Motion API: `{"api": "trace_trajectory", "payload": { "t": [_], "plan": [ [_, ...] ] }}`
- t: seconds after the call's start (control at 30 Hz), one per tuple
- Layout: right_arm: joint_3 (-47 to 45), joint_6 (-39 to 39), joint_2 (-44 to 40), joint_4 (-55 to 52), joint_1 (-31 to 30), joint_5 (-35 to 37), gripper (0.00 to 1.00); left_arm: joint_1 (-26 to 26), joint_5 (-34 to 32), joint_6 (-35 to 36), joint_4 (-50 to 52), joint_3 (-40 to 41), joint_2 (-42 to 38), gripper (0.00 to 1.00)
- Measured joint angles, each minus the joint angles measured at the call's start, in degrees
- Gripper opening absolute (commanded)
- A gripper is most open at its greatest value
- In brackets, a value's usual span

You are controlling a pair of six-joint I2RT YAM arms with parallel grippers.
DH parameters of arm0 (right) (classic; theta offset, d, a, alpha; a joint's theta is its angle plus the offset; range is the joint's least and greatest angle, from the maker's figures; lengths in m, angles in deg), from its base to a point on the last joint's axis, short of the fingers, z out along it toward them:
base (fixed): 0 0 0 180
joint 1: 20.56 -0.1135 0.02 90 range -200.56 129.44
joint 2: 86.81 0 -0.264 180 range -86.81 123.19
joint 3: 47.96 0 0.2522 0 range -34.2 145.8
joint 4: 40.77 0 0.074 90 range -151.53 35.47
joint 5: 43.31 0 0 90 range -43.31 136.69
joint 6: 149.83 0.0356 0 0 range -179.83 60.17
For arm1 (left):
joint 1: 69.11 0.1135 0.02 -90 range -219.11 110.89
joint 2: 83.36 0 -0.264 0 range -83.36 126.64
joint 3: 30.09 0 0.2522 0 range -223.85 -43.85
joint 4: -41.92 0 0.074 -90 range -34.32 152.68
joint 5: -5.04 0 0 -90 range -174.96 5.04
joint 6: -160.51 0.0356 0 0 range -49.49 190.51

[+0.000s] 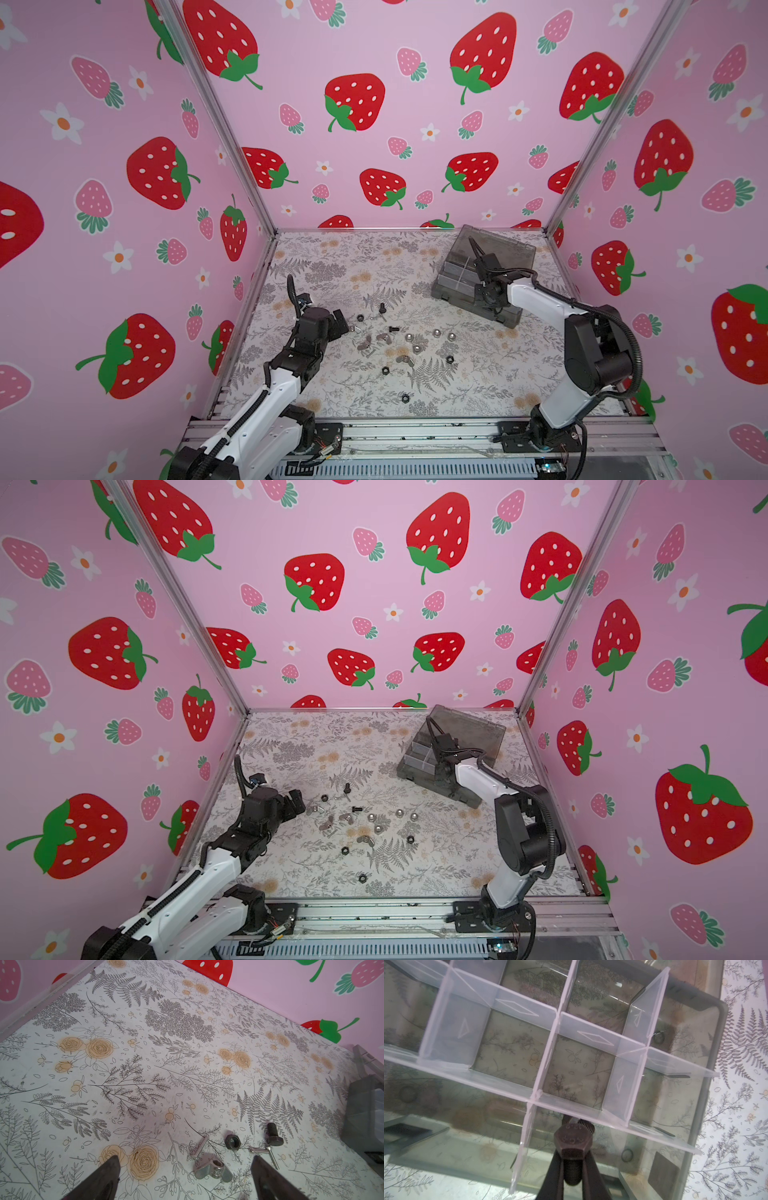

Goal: Sort the screws and nuts into containers
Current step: Place the screw into the container, then pick up the screw from the center of the table.

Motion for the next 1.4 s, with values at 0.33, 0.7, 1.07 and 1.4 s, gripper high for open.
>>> {"api": "trace_trajectory", "payload": {
  "t": [0.33, 0.7, 1.07, 1.4],
  "plan": [
    [0.0, -1.22, 1.25, 0.85, 0.2, -0.04, 0.39, 0.0, 0.57, 0.07, 0.02, 0.0, -0.33, 0.99],
    [0.0, -1.11, -4.28, 0.92, -1.2, -0.87, 0.43, 0.0, 0.59, -0.02, 0.0, 0.0, -0.46, 0.99],
    [4.33, -0.61, -3.04, 3.3, -14.86, -3.87, 0.46, 0.0, 0.52, -0.28, 0.04, 0.0, -0.46, 0.99],
    [20.22, 1.14, 15.02, 6.69, -24.94, -7.21, 0.51, 0.0, 0.59, -0.68, 0.04, 0.0, -0.46, 0.99]
  ]
}}
